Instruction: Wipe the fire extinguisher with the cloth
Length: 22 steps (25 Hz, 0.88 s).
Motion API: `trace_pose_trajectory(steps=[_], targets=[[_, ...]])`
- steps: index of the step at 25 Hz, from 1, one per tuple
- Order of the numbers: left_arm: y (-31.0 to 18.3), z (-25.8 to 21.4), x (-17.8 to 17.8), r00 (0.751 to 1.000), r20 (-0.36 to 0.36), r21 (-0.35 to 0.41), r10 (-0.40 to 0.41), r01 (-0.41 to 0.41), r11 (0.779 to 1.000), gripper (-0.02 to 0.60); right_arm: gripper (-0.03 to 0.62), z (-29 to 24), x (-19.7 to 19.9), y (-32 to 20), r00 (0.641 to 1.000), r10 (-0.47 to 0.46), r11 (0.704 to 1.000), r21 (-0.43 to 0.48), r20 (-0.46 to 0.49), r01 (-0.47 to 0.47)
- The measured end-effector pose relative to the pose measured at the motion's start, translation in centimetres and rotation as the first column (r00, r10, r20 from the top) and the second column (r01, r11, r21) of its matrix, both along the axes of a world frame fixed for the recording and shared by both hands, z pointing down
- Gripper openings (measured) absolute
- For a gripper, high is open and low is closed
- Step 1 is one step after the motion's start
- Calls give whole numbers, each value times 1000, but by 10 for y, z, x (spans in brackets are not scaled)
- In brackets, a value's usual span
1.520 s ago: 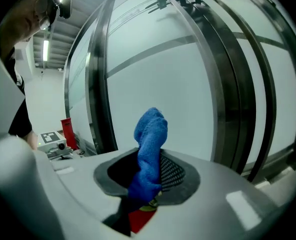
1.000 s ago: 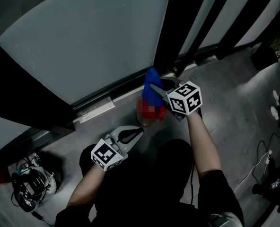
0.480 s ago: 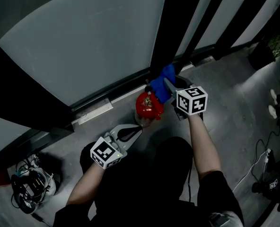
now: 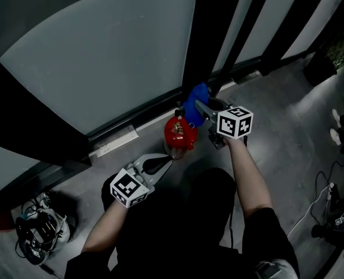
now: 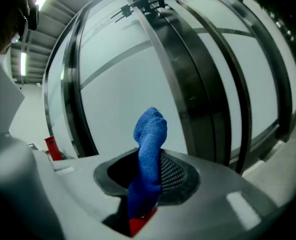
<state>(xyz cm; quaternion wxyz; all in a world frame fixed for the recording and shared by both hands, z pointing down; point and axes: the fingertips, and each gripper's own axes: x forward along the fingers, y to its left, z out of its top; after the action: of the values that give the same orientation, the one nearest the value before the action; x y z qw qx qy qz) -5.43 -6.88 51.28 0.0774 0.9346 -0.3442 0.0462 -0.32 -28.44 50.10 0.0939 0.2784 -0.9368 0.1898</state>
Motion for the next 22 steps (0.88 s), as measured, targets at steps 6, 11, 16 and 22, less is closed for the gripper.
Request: trace_pose_trajectory(steps=[6, 11, 16, 22], targets=[[2, 12, 2, 999, 36, -26, -8, 9, 1000, 18, 107, 61, -23, 8, 988, -122, 981, -166, -96, 105], [5, 19, -1, 1000, 20, -37, -7, 7, 999, 18, 107, 63, -12, 17, 986, -143, 978, -166, -85, 128], [1, 23, 3, 1000, -3, -39, 12, -12, 999, 18, 107, 66, 2, 28, 984, -114, 987, -128, -134, 96], [-6, 22, 14, 998, -33, -36, 61, -62, 997, 17, 107, 77, 20, 54, 985, -52, 992, -122, -163, 32]])
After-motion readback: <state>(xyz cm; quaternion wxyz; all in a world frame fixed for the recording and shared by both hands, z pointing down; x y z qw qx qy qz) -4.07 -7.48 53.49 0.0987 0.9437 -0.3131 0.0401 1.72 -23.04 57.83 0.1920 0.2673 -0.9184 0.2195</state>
